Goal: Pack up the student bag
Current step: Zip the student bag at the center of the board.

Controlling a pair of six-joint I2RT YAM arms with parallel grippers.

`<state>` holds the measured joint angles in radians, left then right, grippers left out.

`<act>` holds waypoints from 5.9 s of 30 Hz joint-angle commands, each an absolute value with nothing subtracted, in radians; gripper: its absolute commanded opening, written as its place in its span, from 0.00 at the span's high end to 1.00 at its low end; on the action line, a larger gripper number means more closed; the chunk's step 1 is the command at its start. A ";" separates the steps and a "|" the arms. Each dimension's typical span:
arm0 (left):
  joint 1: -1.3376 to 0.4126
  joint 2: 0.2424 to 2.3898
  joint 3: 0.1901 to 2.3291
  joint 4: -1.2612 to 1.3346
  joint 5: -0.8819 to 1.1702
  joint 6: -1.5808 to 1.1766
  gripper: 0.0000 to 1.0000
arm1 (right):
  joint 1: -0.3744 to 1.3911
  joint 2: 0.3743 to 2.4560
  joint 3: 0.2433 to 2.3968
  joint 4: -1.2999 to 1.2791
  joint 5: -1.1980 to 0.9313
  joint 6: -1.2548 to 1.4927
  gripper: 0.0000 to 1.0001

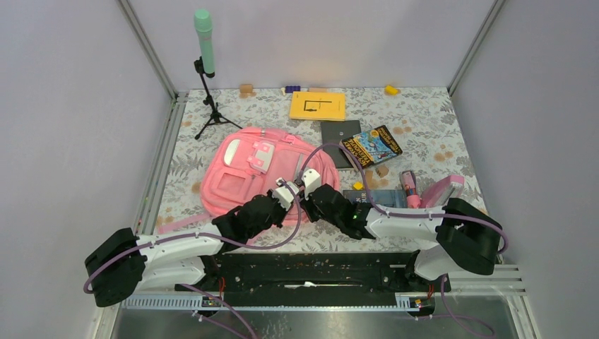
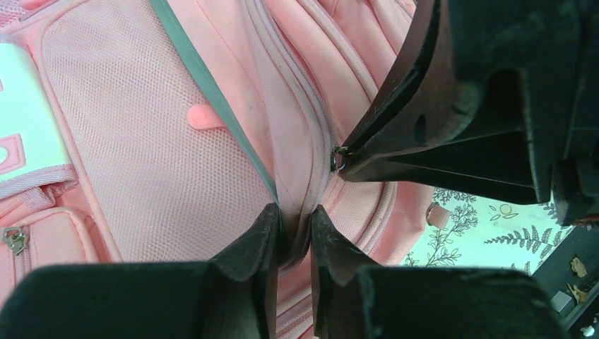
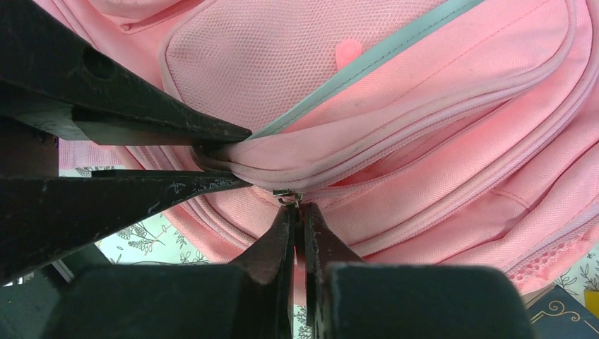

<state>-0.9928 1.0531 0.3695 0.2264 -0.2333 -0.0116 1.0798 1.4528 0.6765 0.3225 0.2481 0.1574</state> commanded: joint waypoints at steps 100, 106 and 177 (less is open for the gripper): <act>-1.012 1.070 0.557 0.025 -0.306 -0.273 1.00 | 0.764 1.323 0.977 -0.236 0.183 0.156 1.00; -1.012 0.957 0.515 0.002 -0.302 -0.285 1.00 | 0.744 1.388 1.017 -0.245 0.140 0.141 1.00; -1.100 1.414 0.874 0.123 -0.397 -0.125 0.29 | 0.623 1.343 0.942 -0.190 -0.140 0.162 1.00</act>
<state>-1.0676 1.4017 0.8577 0.0345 -0.3153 -0.1585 0.6258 1.3804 0.9253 -0.2085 -0.1261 0.1543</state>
